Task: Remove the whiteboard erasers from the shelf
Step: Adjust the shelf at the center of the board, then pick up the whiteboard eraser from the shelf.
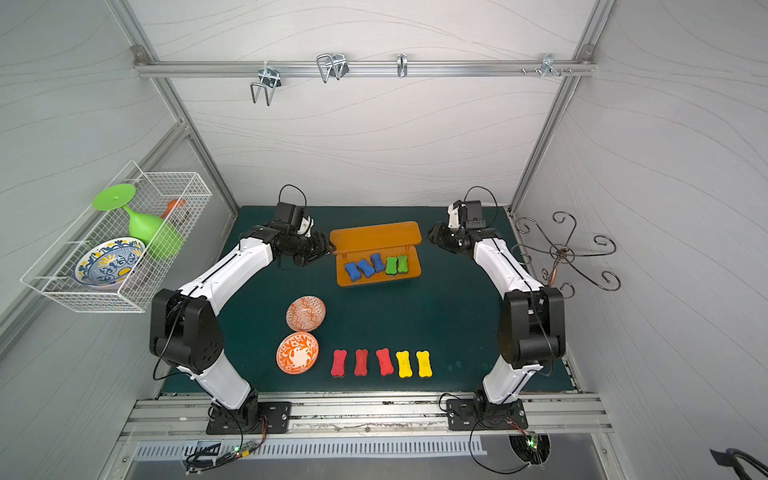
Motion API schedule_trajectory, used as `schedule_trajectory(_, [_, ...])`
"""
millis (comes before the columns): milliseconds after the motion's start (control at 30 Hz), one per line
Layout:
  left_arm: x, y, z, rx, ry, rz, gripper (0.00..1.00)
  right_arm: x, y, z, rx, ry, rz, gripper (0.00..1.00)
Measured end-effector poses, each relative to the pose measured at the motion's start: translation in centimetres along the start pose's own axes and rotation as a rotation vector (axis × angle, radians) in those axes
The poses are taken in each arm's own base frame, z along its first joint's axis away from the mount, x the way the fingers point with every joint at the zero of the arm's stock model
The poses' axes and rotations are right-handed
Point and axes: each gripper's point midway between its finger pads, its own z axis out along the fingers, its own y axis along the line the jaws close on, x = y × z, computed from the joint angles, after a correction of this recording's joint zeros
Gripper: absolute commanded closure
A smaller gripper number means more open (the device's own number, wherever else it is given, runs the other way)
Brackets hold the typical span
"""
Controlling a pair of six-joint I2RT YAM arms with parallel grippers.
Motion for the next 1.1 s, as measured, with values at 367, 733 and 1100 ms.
schedule_trajectory(367, [0.1,-0.9,3.0,0.065,0.077,0.009,0.49,8.8,-1.1,5.9,-0.068,0.156,0.096,0.59])
schedule_trajectory(733, [0.4,-1.2,3.0,0.086,0.091,0.009,0.51,8.4,-1.8,9.7,-0.131,0.119,0.184,0.62])
schedule_trajectory(1100, [0.5,-0.7,3.1,0.103,0.106,-0.010,0.52,8.7,-2.0,11.6,-0.170,0.128,0.208,0.56])
